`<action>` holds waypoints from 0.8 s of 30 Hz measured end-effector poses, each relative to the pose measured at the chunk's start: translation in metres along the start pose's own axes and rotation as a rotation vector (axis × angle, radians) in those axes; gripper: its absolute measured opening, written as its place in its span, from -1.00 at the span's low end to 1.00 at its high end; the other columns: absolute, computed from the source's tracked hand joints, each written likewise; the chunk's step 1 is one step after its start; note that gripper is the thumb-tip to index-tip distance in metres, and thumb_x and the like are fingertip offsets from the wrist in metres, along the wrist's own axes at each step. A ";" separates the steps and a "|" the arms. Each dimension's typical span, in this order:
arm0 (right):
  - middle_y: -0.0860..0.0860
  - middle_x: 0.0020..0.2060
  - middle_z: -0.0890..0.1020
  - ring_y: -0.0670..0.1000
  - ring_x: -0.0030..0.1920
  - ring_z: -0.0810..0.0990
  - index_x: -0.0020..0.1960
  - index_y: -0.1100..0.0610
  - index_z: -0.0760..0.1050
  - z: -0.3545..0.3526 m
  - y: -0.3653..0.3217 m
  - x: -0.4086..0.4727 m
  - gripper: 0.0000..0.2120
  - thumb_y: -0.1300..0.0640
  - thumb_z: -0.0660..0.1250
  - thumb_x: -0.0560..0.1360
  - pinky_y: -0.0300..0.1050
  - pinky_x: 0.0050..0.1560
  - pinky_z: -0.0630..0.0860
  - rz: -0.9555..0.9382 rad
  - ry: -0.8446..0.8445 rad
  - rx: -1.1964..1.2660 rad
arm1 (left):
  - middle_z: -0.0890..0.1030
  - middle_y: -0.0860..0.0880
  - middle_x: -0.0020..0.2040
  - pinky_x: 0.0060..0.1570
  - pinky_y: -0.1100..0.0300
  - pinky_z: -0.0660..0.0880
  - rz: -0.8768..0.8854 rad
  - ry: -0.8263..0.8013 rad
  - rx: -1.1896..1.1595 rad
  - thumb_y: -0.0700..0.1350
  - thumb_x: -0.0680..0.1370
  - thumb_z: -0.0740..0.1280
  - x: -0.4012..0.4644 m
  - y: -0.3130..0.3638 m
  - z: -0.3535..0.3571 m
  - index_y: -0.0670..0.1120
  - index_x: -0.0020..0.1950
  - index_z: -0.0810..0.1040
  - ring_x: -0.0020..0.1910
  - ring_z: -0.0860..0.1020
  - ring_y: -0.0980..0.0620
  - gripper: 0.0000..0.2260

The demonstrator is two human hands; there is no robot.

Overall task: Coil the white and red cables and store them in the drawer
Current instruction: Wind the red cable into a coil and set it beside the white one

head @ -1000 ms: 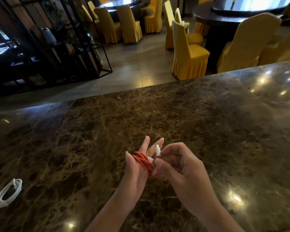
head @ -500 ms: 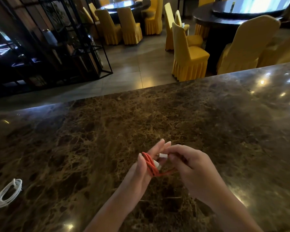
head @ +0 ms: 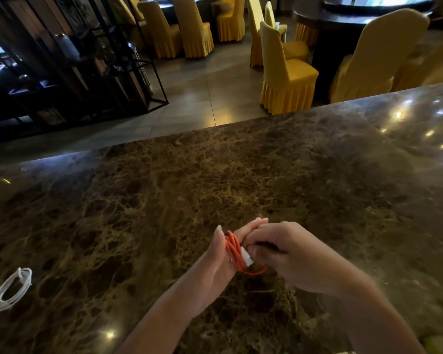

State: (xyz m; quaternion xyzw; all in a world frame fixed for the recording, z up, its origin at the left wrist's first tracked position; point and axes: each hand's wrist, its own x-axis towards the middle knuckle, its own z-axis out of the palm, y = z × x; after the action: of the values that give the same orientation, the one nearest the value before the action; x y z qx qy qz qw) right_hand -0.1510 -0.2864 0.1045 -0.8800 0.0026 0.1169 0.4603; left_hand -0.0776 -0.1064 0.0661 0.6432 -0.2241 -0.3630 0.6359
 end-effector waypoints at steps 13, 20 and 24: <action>0.06 -0.01 0.76 -0.01 -0.01 0.73 0.13 0.17 0.68 0.032 0.014 0.006 -0.82 0.34 0.40 0.58 -0.15 -0.03 0.64 -0.035 0.312 0.625 | 0.31 0.01 0.64 0.55 0.11 0.26 -0.045 0.069 -0.380 0.55 0.43 0.22 -0.011 0.006 0.000 -0.09 0.67 0.15 0.62 0.27 0.04 0.01; -0.05 -0.02 0.75 -0.03 0.04 0.73 0.13 0.10 0.67 0.046 0.013 0.012 -0.79 0.29 0.49 0.53 0.00 0.10 0.69 -0.031 0.475 0.493 | 0.31 -0.03 0.64 0.64 -0.04 0.05 -0.032 0.064 -0.506 0.50 0.50 -0.07 -0.007 0.001 0.001 -0.13 0.66 0.15 0.63 0.25 0.00 -0.07; -0.12 -0.03 0.71 -0.10 0.01 0.69 0.10 0.02 0.68 0.058 0.011 0.010 -0.80 0.24 0.51 0.52 -0.10 0.05 0.67 -0.030 0.596 0.343 | 0.33 -0.06 0.63 0.64 -0.03 0.08 -0.019 0.100 -0.586 0.48 0.50 -0.08 -0.004 0.002 0.001 -0.14 0.65 0.18 0.62 0.28 -0.01 -0.08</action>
State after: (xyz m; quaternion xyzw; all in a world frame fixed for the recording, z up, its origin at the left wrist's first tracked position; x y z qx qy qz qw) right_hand -0.1544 -0.2447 0.0619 -0.7852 0.1438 -0.1541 0.5823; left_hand -0.0808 -0.1046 0.0692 0.4512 -0.0720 -0.3862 0.8013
